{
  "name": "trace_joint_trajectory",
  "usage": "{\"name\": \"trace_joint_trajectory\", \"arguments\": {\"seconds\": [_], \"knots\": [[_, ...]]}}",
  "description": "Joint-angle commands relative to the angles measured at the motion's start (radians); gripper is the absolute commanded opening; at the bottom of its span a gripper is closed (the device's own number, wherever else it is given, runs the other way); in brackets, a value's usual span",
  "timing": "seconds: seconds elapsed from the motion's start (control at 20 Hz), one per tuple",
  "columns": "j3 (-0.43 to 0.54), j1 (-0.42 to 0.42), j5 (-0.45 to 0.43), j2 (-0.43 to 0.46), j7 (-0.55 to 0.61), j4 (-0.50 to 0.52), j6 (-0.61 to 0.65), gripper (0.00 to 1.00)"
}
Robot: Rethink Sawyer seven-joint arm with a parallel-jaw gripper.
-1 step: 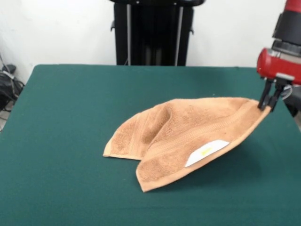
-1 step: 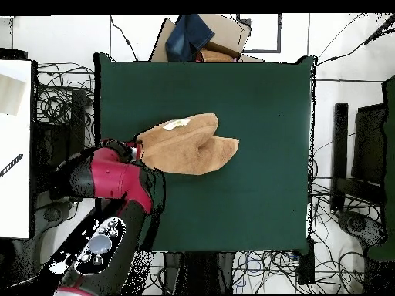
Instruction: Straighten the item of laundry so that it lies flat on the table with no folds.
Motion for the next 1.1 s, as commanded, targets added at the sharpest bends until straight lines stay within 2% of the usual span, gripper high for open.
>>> {"name": "trace_joint_trajectory", "arguments": {"seconds": [0.05, 0.65, 0.75, 0.85, 0.95, 1.1], "knots": [[0.057, -0.007, -0.05, -0.035, 0.133, 0.078, 0.125, 0.0], [0.096, -0.067, -0.069, -0.076, 0.093, 0.079, 0.195, 0.0], [0.129, -0.103, -0.075, -0.096, 0.076, 0.131, 0.144, 0.0], [0.138, -0.125, -0.096, -0.099, 0.052, 0.138, 0.121, 0.0], [0.183, -0.169, -0.12, -0.121, 0.038, 0.159, 0.047, 0.0], [0.217, -0.228, -0.157, -0.171, 0.009, 0.18, 0.044, 0.0]]}}
